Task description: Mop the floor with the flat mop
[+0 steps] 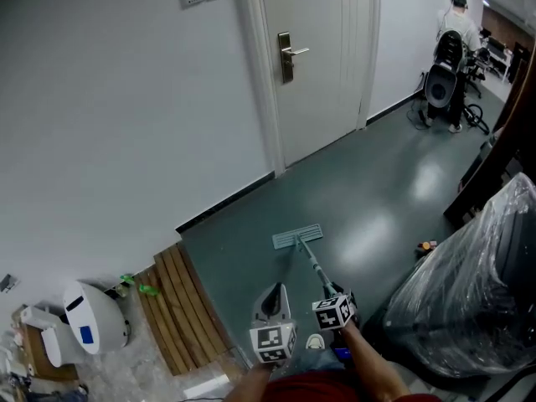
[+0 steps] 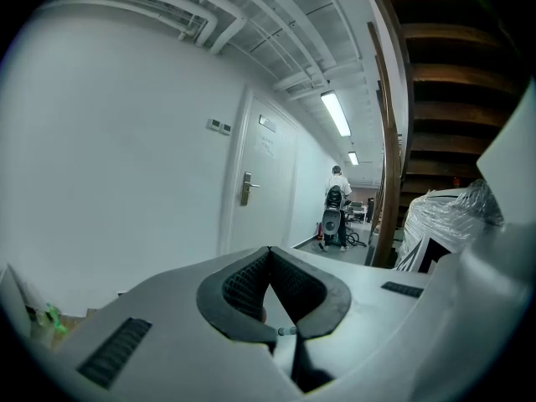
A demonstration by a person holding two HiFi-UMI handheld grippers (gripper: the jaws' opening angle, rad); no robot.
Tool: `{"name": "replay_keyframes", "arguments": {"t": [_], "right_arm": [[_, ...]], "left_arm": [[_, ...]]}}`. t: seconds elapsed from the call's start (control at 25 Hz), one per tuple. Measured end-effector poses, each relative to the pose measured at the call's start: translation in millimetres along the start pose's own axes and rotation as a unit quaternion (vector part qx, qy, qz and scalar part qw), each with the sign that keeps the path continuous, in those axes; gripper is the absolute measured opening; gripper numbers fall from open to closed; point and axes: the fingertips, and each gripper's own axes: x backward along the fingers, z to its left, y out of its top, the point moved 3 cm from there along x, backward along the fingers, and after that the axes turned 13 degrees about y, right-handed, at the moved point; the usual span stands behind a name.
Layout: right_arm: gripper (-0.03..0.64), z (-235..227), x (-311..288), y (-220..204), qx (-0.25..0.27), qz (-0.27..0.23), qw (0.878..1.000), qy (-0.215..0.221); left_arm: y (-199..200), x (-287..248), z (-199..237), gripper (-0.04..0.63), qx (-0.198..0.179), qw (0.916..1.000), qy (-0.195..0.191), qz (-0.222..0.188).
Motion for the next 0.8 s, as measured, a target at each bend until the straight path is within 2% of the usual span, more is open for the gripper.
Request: {"name": "replay_keyframes", "arguments": {"t": [0.4, 0.8], "right_arm": [[0.118, -63.9, -31.5, 36.9, 0.015, -0.003, 1.0, 0.02], [0.118, -83.3, -76.8, 84.8, 0.026, -0.005, 0.999, 0.019]], "left_arm": [[19.4, -72.5, -30.0, 0.014, 0.003, 0.9996, 0.024, -0.015], [27.2, -140.9, -14.9, 0.014, 0.005, 0.9995, 0.026, -0.015]]}}
